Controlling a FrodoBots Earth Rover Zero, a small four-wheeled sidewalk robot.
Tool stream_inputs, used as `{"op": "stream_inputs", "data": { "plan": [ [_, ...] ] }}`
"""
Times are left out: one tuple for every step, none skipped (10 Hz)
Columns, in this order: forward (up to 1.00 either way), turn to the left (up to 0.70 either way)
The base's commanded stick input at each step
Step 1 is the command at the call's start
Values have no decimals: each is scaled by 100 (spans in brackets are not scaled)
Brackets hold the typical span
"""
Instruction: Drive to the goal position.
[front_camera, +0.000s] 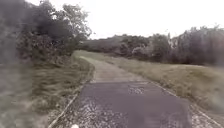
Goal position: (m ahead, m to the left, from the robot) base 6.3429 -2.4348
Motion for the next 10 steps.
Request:
{"op": "stream_inputs", "data": {
  "plan": [
    [100, 9],
    [100, 21],
    [100, 7],
    [100, 0],
    [100, 0],
    [100, 0],
    [100, 0],
    [100, 0],
    [100, 0],
    [100, 0]
  ]
}}
